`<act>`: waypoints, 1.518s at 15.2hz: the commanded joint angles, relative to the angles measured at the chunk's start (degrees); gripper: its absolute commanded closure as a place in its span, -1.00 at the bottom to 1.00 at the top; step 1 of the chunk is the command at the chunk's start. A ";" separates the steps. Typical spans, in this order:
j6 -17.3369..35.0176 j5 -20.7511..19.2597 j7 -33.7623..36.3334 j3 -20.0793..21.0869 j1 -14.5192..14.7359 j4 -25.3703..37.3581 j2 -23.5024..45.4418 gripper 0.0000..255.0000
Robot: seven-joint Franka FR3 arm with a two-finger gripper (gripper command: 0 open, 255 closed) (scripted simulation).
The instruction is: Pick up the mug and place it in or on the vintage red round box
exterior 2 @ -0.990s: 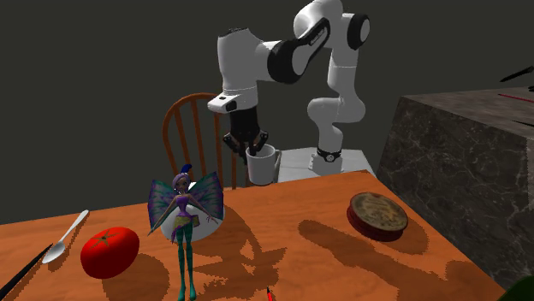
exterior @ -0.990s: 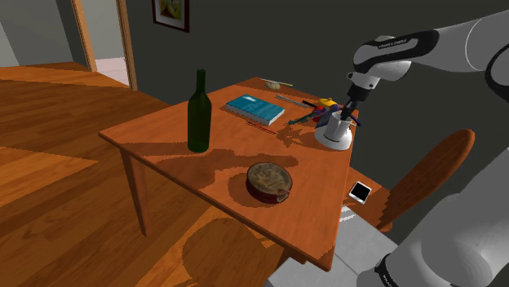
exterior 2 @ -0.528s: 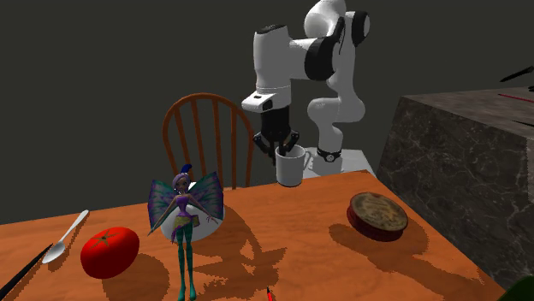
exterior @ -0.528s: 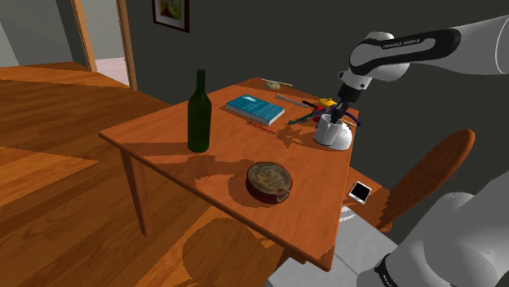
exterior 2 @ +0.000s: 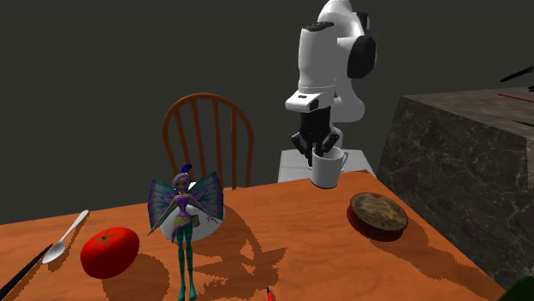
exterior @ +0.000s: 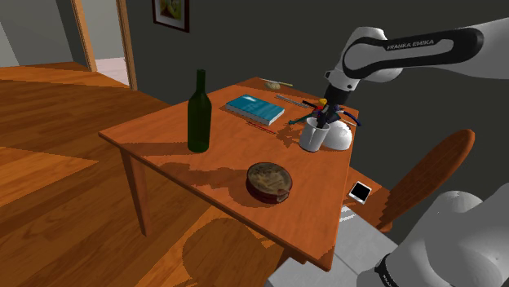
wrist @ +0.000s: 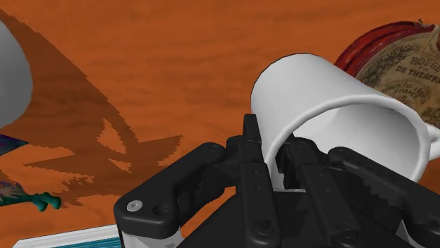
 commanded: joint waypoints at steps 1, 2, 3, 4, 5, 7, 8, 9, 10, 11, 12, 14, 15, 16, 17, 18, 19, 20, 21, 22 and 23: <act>-0.16 0.33 3.16 2.17 1.03 -0.69 -0.94 1.00; -0.16 0.51 4.65 3.23 1.54 -1.13 -1.40 1.00; -0.15 0.73 6.12 4.29 2.05 -1.51 -1.80 1.00; -0.14 0.97 7.59 5.34 2.60 -1.82 -2.13 1.00; -0.13 1.24 9.03 6.39 3.14 -2.06 -2.40 1.00; -0.10 1.85 11.90 8.47 4.26 -2.36 -2.73 1.00; -0.08 2.17 13.32 9.49 4.84 -2.41 -2.80 1.00; -0.06 2.51 14.73 10.52 5.41 -2.40 -2.80 1.00; -0.04 2.85 16.14 11.53 6.01 -2.32 -2.74 1.00; -0.01 3.19 17.53 12.54 6.60 -2.17 -2.61 1.00; 0.02 3.54 18.92 13.54 7.19 -1.96 -2.42 1.00; 0.05 3.96 20.60 14.75 7.91 -1.61 -2.10 1.00; 0.85 3.98 20.55 14.73 7.91 -2.25 -1.95 1.00; 1.64 4.00 20.49 14.70 7.91 -2.88 -1.78 1.00; 2.44 4.02 20.44 14.68 7.91 -3.50 -1.60 1.00; 3.24 4.05 20.38 14.65 7.92 -4.11 -1.40 1.00; 4.05 4.08 20.32 14.62 7.92 -4.70 -1.19 1.00; 4.85 4.11 20.25 14.60 7.93 -5.29 -0.97 1.00; 5.66 4.14 20.19 14.57 7.93 -5.86 -0.73 1.00; 6.48 4.18 20.12 14.54 7.94 -6.42 -0.47 1.00; 7.29 4.22 20.05 14.51 7.95 -6.97 -0.21 1.00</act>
